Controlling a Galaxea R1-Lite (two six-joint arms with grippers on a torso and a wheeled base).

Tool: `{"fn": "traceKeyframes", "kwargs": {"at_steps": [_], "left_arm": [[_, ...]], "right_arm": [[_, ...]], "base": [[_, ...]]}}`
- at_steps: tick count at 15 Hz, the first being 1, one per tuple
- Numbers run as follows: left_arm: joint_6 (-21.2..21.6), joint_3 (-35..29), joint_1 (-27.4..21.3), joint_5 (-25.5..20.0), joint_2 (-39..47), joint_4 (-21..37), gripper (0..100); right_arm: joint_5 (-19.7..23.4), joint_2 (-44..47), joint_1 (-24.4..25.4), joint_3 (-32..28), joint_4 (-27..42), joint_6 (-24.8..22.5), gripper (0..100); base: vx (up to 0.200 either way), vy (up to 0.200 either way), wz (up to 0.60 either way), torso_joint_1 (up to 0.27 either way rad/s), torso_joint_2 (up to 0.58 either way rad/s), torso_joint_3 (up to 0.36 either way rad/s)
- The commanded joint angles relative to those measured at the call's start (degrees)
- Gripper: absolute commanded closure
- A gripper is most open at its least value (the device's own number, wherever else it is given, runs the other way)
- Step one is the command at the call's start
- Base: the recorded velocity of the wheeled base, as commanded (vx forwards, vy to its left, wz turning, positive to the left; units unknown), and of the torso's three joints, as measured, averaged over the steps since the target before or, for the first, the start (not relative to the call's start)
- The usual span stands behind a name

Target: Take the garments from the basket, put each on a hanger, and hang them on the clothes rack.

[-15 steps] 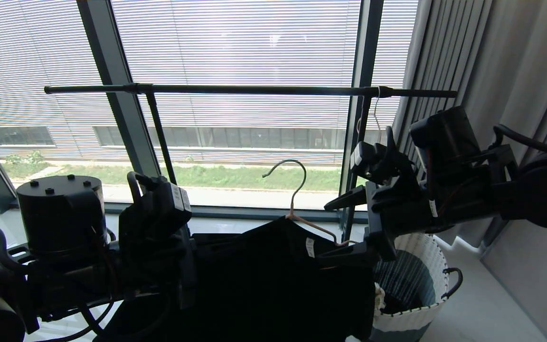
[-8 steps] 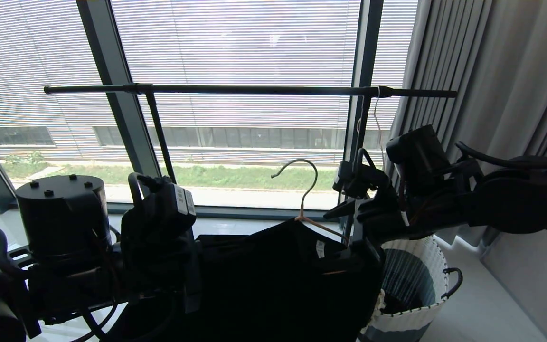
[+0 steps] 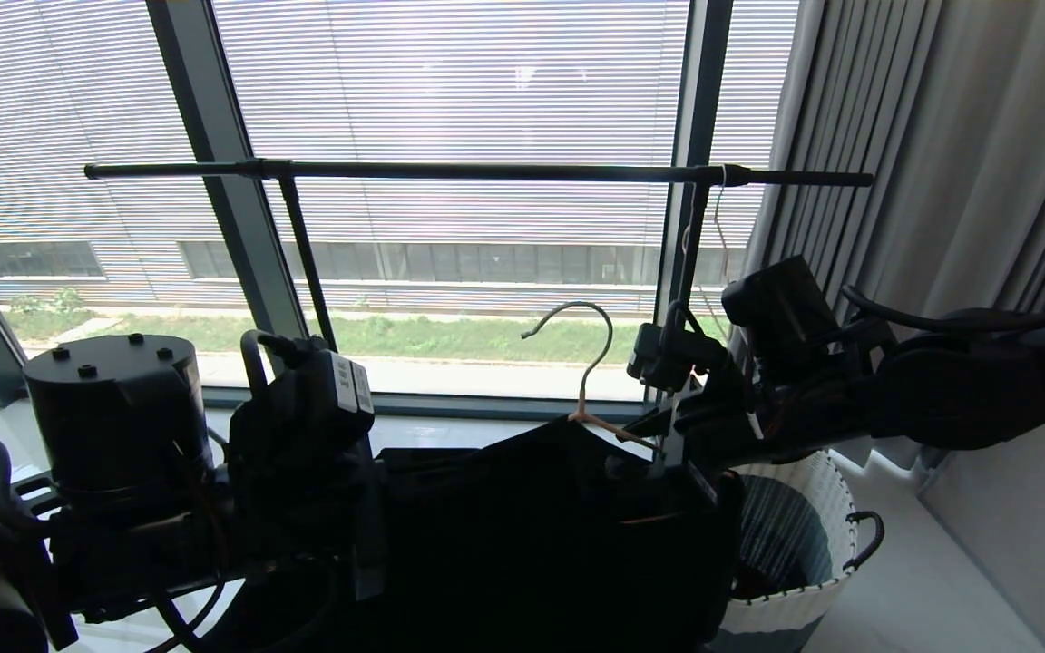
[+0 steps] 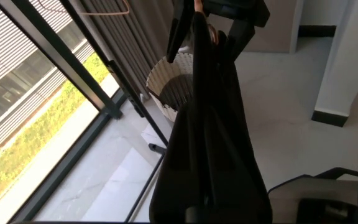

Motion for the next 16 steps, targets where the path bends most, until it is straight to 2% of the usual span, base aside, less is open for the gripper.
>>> {"fn": "traceKeyframes", "kwargs": {"at_steps": [1,7,8,12,16], "left_arm": [[0.02,-0.11,-0.25,0.02,-0.04,0.00,100],[0.54,0.07,-0.16,0.54,0.05,0.00,100],[0.54,0.07,-0.16,0.90,0.05,-0.27,0],[-0.07,-0.29,3.53,3.44,0.49,-0.71,0],[-0.07,-0.02,13.02,3.44,1.46,-0.71,0]], "right_arm": [[0.05,0.42,0.07,0.00,0.01,-0.01,100],[-0.92,0.16,-0.02,0.70,-4.29,-3.44,100],[-0.92,-0.10,-0.02,1.06,-5.79,-4.67,100],[-0.92,-3.35,-0.11,5.10,-13.44,-10.03,100],[-1.18,-7.05,-2.75,13.80,-23.02,-14.51,100]], "base": [[0.000,0.000,0.00,0.000,0.00,0.000],[0.000,0.000,0.00,0.000,0.00,0.000],[0.000,0.000,0.00,0.000,0.00,0.000],[0.000,0.000,0.00,0.000,0.00,0.000],[0.000,0.000,0.00,0.000,0.00,0.000]]}}
